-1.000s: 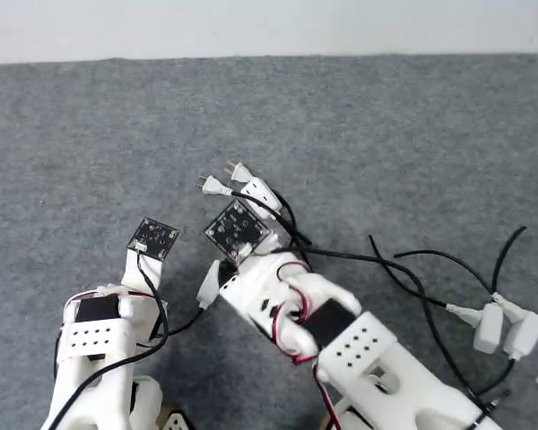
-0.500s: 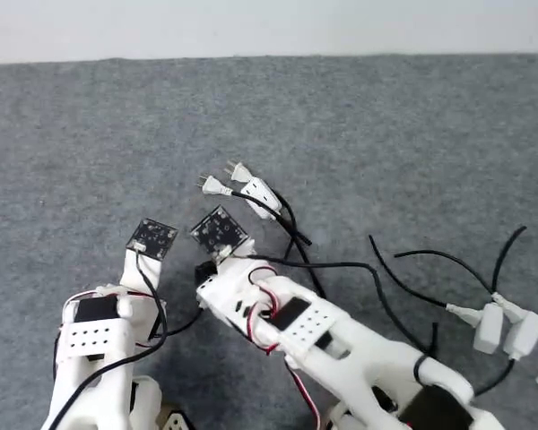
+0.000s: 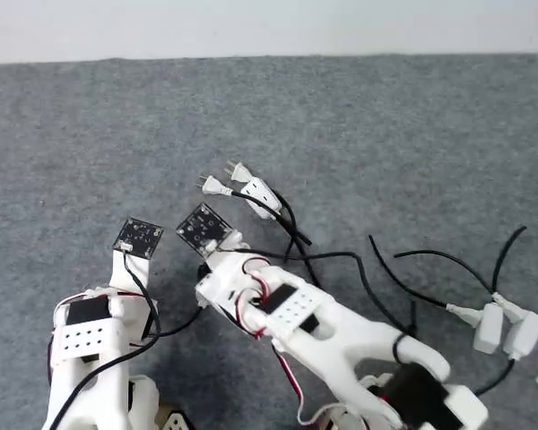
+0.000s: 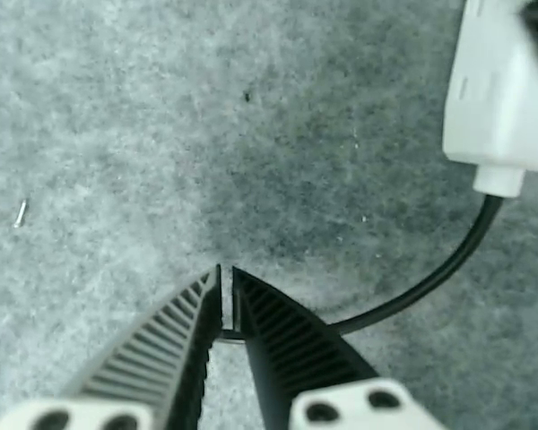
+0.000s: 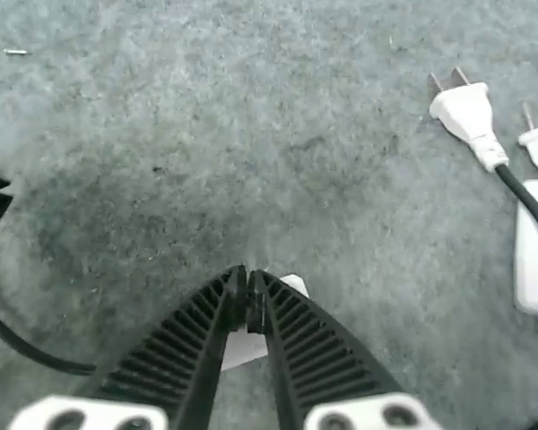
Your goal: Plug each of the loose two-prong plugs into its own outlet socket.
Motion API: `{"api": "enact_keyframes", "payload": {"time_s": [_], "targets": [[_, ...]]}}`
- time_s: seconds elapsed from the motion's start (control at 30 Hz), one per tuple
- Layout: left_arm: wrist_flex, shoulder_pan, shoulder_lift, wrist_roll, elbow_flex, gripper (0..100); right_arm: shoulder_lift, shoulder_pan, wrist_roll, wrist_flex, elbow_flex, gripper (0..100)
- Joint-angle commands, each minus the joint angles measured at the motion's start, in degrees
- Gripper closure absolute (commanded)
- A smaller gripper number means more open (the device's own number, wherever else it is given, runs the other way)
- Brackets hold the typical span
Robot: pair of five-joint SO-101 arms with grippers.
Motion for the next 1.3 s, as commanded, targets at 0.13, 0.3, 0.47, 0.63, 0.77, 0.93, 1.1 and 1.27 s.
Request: {"api": "enact_keyframes", "payload": {"time_s": [0.13, 0.3, 0.47, 0.63, 0.77, 0.93, 1.1, 1.27], "targets": [[-1.32, -0.35, -1.05, 0.7, -0.75, 98, 0.48, -0.04, 0.88, 4.26, -5.8, 99.0], [-1.41, -0.35, -1.05, 0.7, -0.75, 98, -2.95, -0.04, 0.88, 4.09, -5.8, 99.0], [-1.41, -0.35, -1.05, 0.7, -0.75, 98, -2.15, -1.63, 0.88, 3.47, -6.24, 99.0], [-1.41, -0.35, -1.05, 0.7, -0.75, 98, 0.84, -0.92, 0.97, 2.07, -6.24, 99.0], [-1.41, -0.35, -1.05, 0.7, -0.66, 98, 1.27, 0.92, 4.22, 5.14, -5.36, 99.0], [-1.41, -0.35, -1.05, 0.7, -0.66, 98, -2.33, 2.68, 4.92, 13.67, -5.1, 99.0], [-1.49, -0.35, -1.05, 0.7, -0.57, 98, -6.29, 3.03, 5.19, 15.52, -1.32, 99.0], [-1.49, -0.35, -1.05, 0.7, -0.57, 98, -11.21, 3.03, 7.74, 14.73, 3.52, 99.0]]}}
